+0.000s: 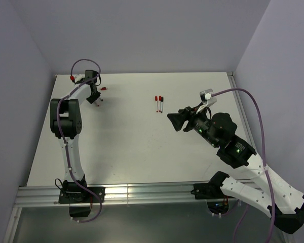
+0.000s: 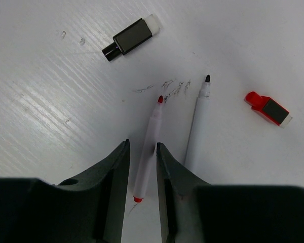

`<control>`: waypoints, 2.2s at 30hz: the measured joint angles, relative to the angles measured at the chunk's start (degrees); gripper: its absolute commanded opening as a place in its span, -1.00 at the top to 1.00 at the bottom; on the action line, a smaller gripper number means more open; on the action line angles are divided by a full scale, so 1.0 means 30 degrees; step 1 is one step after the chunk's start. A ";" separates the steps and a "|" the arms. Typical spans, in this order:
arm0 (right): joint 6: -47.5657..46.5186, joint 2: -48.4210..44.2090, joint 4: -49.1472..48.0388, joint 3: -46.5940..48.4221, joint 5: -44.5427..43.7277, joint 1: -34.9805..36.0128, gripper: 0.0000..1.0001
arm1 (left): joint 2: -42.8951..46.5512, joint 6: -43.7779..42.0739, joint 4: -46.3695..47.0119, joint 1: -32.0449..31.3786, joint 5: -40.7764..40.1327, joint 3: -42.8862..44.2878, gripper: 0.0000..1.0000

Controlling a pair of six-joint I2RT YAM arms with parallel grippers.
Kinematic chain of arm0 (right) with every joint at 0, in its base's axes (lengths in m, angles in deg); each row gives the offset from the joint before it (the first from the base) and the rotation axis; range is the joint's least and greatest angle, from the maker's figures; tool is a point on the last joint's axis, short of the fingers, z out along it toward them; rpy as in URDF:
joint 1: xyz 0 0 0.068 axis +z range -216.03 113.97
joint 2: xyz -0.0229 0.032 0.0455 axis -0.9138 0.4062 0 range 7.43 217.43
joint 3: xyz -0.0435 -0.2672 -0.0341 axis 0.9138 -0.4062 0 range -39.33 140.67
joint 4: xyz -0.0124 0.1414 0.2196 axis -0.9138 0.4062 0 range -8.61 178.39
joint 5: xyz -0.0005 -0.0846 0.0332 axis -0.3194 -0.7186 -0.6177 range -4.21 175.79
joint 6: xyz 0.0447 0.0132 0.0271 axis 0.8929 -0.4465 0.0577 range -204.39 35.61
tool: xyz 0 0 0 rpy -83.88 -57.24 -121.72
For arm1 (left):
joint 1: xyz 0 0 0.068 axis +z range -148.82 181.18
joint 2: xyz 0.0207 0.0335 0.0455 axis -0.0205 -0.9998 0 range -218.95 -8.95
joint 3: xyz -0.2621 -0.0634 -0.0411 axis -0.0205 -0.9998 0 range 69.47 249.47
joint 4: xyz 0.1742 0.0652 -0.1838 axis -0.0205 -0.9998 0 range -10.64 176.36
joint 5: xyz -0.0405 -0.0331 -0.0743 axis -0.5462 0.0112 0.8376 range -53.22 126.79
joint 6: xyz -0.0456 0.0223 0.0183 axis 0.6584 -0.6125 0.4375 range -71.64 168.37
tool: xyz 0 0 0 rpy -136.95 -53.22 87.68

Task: Insert the pens into the pen caps
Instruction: Pick up the pen from the center of the board.

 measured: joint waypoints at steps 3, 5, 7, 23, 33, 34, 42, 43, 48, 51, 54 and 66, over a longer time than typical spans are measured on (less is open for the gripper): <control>0.0000 0.0000 0.0000 0.0007 0.0000 0.0000 -0.36 | -0.0211 0.0000 -0.0124 0.0000 -0.0007 0.0306 0.36; 0.0000 0.0000 0.0000 0.0000 0.0000 0.0000 -0.36 | -0.0335 0.0000 -0.0262 0.0000 0.0000 0.0459 0.36; 0.0000 0.0000 0.0000 0.0000 0.0000 0.0000 -0.36 | -0.0466 -0.0007 -0.0415 0.0000 0.0000 0.0670 0.36; 0.0000 0.0000 0.0007 0.0000 0.0015 0.0000 -0.34 | -0.1180 -0.0131 -0.1348 0.0000 -0.0087 0.1916 0.38; 0.0007 -0.0138 0.0022 0.0000 0.0117 0.0000 -0.33 | -0.1727 -0.0335 -0.2193 0.0000 -0.0437 0.2849 0.44; 0.0007 -0.0182 0.0022 0.0000 0.0168 0.0000 -0.33 | -0.1821 -0.0437 -0.2317 0.0000 -0.0495 0.3016 0.44; 0.0015 -0.0532 0.0102 -0.0007 0.0619 0.0000 -0.32 | -0.2193 -0.0670 -0.2907 -0.0015 -0.0576 0.3650 0.47; 0.0022 -0.0561 0.0131 -0.0007 0.0685 0.0000 -0.32 | -0.2193 -0.0678 -0.2907 -0.0015 -0.0576 0.3650 0.47; 0.0029 -0.0721 0.0153 -0.0007 0.1035 0.0000 -0.31 | -0.2208 -0.0838 -0.2987 0.0007 -0.0488 0.3657 0.99; 0.0022 -0.0714 0.0211 -0.0007 0.1239 0.0000 -0.31 | -0.2120 -0.0998 -0.2849 0.0022 -0.0313 0.3534 0.99; 0.0022 -0.0619 0.0277 0.0000 0.1617 0.0000 -0.29 | -0.1304 -0.1020 -0.1836 0.0073 0.0036 0.2157 0.99; 0.0845 0.2987 -0.0321 0.1268 0.6368 -0.0044 -0.29 | 1.1205 -0.1479 0.0998 -0.0903 0.5676 -0.7533 0.99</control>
